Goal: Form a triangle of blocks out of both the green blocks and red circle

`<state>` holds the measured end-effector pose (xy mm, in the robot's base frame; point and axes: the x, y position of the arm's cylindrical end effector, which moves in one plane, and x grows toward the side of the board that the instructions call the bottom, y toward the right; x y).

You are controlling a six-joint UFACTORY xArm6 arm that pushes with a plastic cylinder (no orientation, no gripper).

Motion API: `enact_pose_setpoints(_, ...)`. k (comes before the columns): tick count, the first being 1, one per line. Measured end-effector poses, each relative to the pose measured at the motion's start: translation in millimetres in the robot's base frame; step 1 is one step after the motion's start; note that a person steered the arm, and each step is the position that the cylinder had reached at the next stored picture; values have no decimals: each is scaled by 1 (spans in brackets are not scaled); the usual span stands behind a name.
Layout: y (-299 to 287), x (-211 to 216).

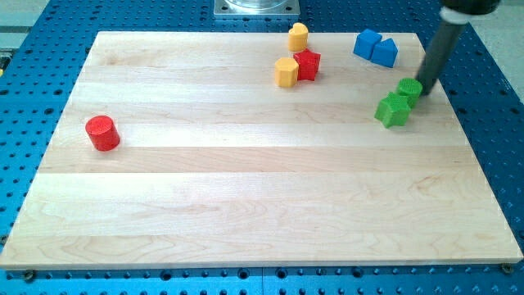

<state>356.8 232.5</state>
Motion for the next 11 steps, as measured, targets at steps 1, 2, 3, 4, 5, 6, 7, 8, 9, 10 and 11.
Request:
enact_pose_setpoints(1, -112, 18)
enact_pose_setpoints(2, -178, 21)
enact_pose_setpoints(3, -84, 21)
enact_pose_setpoints(4, 23, 22)
enact_pose_setpoints(5, 31, 66)
enact_pose_setpoints(6, -66, 67)
enact_pose_setpoints(7, -175, 34)
enact_pose_setpoints(8, -229, 24)
enact_pose_setpoints(9, -141, 22)
enact_pose_setpoints(10, -154, 59)
enact_pose_setpoints(11, -257, 62)
